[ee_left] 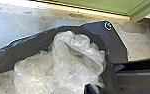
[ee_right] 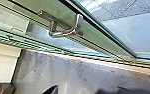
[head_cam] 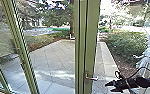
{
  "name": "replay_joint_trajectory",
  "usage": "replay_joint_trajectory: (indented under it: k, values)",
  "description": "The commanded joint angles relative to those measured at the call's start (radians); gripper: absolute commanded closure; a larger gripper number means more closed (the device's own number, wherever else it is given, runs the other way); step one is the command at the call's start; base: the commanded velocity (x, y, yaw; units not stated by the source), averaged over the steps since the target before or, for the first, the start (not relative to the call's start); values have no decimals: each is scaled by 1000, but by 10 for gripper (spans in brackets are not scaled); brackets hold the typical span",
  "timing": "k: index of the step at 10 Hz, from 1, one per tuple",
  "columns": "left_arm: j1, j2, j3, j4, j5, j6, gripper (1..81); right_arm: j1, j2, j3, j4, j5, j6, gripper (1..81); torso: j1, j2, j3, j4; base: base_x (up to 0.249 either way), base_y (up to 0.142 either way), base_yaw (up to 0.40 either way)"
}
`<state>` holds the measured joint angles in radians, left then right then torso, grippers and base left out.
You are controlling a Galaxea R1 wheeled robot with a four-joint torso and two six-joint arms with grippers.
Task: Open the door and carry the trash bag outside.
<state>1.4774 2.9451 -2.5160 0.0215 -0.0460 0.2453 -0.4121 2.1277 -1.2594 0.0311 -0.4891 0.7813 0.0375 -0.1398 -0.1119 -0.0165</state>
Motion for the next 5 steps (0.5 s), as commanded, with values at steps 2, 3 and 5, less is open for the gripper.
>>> replay_joint_trajectory:
  k: [2,3,5]
  values:
    - [-52,2,11,-11,37,-1,811,158,53,-78,26,-5,68,10,0,0,0,0,0,0,0]
    - [-52,3,11,-11,37,-1,811,169,68,-99,26,-5,90,10,0,0,0,0,0,0,0]
    - [-52,5,8,-11,38,0,811,186,109,-144,30,11,127,10,0,0,0,0,0,0,0]
